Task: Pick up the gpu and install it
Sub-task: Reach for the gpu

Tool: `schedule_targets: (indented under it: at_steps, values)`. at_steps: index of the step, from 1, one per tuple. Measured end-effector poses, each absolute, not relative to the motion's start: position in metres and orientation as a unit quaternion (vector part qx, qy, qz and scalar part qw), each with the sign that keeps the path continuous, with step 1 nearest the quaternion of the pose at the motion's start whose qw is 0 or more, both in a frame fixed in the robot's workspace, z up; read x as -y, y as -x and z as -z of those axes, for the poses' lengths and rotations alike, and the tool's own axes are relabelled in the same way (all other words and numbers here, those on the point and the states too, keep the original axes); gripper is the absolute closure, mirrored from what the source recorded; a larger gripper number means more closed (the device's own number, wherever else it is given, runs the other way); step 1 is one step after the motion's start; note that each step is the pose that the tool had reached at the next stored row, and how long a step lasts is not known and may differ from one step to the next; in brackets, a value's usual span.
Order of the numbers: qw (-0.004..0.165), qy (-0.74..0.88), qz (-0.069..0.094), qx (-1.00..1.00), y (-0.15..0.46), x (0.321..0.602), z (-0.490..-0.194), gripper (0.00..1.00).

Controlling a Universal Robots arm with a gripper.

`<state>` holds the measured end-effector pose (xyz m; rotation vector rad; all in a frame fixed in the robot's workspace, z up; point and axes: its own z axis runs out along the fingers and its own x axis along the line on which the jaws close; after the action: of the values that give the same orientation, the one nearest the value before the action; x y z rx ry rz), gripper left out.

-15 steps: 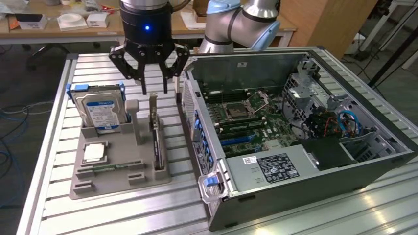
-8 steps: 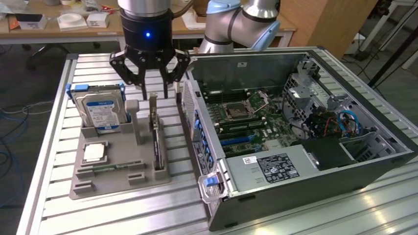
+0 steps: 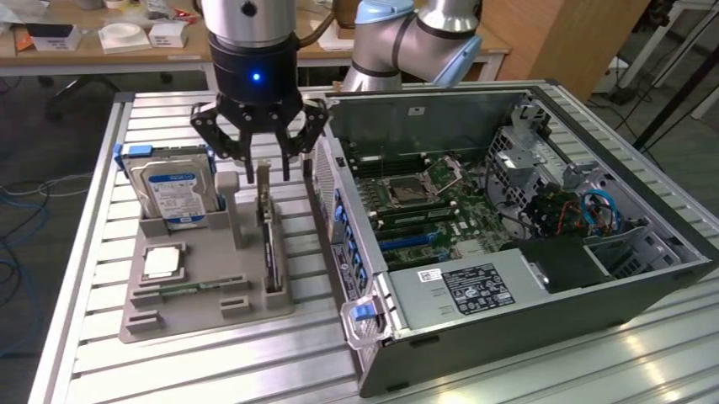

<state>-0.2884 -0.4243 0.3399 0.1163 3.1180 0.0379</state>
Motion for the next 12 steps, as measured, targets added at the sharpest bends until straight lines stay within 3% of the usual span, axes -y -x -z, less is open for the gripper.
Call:
schedule_targets:
  at_steps: [12]
  values:
    - [0.01,-0.037,-0.008,-0.999,0.2884,0.4269,-0.331,0.53]
